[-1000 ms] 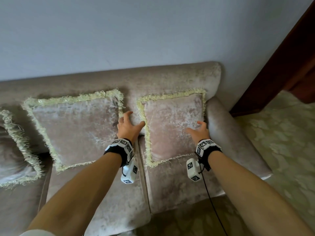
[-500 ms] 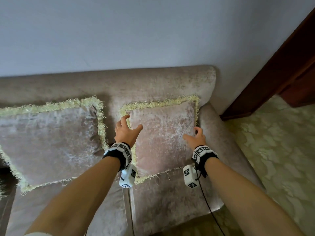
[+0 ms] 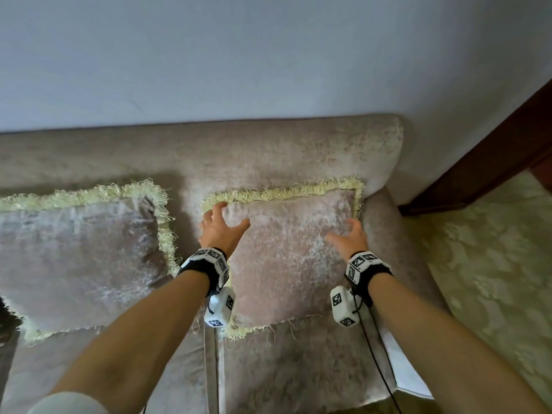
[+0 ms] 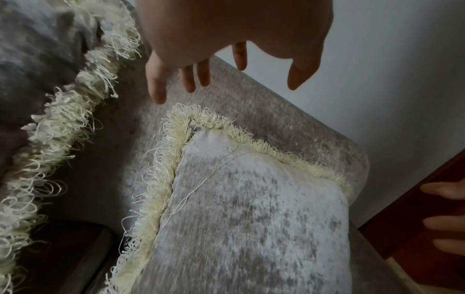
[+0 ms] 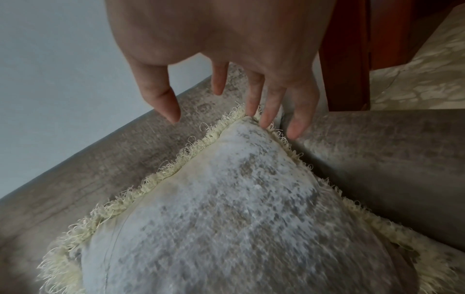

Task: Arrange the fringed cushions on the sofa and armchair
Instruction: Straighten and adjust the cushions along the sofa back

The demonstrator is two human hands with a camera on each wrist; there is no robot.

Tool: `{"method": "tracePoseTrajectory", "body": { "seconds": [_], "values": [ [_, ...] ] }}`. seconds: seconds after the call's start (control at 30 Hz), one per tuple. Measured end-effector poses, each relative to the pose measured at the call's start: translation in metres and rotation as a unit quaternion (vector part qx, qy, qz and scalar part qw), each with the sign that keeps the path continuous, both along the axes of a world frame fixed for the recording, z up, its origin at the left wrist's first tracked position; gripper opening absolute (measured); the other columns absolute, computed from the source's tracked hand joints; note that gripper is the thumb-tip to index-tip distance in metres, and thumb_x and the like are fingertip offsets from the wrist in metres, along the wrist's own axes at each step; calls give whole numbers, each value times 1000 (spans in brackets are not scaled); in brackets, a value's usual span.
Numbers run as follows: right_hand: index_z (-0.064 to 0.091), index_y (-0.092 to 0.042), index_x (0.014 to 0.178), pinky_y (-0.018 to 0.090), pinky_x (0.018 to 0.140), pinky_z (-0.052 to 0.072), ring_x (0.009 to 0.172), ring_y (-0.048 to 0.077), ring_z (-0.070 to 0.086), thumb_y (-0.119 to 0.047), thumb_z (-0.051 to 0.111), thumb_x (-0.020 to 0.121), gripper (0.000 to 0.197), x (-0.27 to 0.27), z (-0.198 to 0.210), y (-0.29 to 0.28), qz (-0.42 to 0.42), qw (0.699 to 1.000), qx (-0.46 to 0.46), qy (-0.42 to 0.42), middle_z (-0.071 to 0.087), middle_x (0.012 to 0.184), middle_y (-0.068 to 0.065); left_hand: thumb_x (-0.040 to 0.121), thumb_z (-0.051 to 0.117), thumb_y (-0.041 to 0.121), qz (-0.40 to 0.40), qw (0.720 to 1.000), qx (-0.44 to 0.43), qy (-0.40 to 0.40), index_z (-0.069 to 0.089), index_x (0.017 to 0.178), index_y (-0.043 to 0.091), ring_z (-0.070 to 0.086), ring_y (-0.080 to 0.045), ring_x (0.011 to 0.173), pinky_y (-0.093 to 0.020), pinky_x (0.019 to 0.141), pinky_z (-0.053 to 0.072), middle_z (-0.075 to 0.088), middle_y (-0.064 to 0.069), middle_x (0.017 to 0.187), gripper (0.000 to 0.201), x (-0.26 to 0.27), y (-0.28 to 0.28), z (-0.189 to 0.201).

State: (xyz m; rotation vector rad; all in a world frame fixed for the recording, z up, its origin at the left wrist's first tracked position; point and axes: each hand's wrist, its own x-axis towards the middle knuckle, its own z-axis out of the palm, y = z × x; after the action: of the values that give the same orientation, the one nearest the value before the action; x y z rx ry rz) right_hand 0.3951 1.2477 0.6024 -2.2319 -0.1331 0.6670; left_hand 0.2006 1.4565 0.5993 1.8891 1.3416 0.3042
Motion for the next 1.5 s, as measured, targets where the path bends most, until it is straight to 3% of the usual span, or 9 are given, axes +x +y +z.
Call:
{"method": "tracePoseTrajectory", "body": {
  "seconds": [0.23, 0.4, 0.5, 0.63, 0.77, 0.9, 1.13, 1.3, 1.5],
  "values": [
    [39, -27, 139, 45, 99, 44, 122, 32, 49, -24, 74, 73, 75, 84, -20, 26, 66, 998, -4, 11, 42, 142, 8, 75, 68, 61, 18, 998, 22, 61, 33, 139, 37, 34, -28, 134, -53, 103, 40, 32, -8, 148, 76, 52, 19, -12],
    [43, -30, 126, 48, 92, 51, 110, 32, 55, -30, 75, 71, 63, 133, -41, 47, 120, 992, -36, -5, 47, 130, 8, 73, 65, 70, -3, 993, 31, 113, 28, 144, 40, 21, -27, 144, -64, 110, 24, 23, -1, 156, 85, 76, 32, -30],
    [42, -27, 132, 47, 101, 43, 121, 32, 47, -36, 76, 73, 68, 157, -54, 57, 146, 988, -50, -19, 43, 137, 8, 71, 60, 78, -13, 989, 31, 145, 25, 144, 45, 16, -26, 147, -68, 112, 11, 24, 3, 158, 88, 83, 43, -43],
    [45, -26, 134, 44, 110, 29, 136, 30, 32, -39, 77, 76, 69, 178, -65, 70, 175, 981, -60, -58, 34, 148, 7, 69, 55, 84, -28, 982, 45, 180, 23, 144, 47, 12, -24, 148, -69, 112, 7, 23, 7, 159, 90, 94, 53, -53],
    [41, -29, 138, 51, 115, 21, 144, 30, 15, -48, 74, 77, 72, 189, -72, 79, 218, 967, -97, -85, 22, 156, 6, 70, 57, 81, -15, 979, 55, 197, 31, 143, 41, 20, -27, 145, -69, 111, 14, 28, 2, 155, 88, 107, 61, -57],
    [38, -28, 142, 54, 112, 23, 144, 30, 14, -52, 71, 79, 75, 194, -74, 84, 225, 963, -121, -87, 22, 155, 3, 67, 56, 83, 1, 977, 37, 210, 34, 140, 39, 24, -29, 143, -70, 109, 17, 33, -3, 152, 88, 110, 67, -65],
    [32, -23, 148, 61, 112, 22, 146, 36, 11, -69, 57, 79, 86, 200, -68, 79, 279, 930, -220, -93, 18, 159, 7, 63, 46, 91, 6, 968, 4, 250, 32, 143, 38, 21, -33, 146, -74, 108, 7, 32, -3, 155, 96, 109, 62, -65],
    [45, -19, 143, 62, 110, 20, 146, 34, 8, -76, 49, 79, 86, 192, -62, 76, 292, 905, -288, -112, 14, 159, 8, 58, 40, 98, -26, 966, -36, 254, 42, 141, 34, 21, -35, 144, -72, 105, 24, 34, -7, 152, 105, 102, 62, -66],
    [51, -13, 135, 59, 112, 19, 146, 37, 0, -60, 62, 82, 73, 183, -67, 64, 244, 941, -215, -91, 8, 159, 11, 81, 58, 68, -28, 976, -17, 214, 58, 124, 21, 33, -30, 130, -55, 99, 42, 52, -10, 129, 64, 93, 59, -58]
  ]
}}
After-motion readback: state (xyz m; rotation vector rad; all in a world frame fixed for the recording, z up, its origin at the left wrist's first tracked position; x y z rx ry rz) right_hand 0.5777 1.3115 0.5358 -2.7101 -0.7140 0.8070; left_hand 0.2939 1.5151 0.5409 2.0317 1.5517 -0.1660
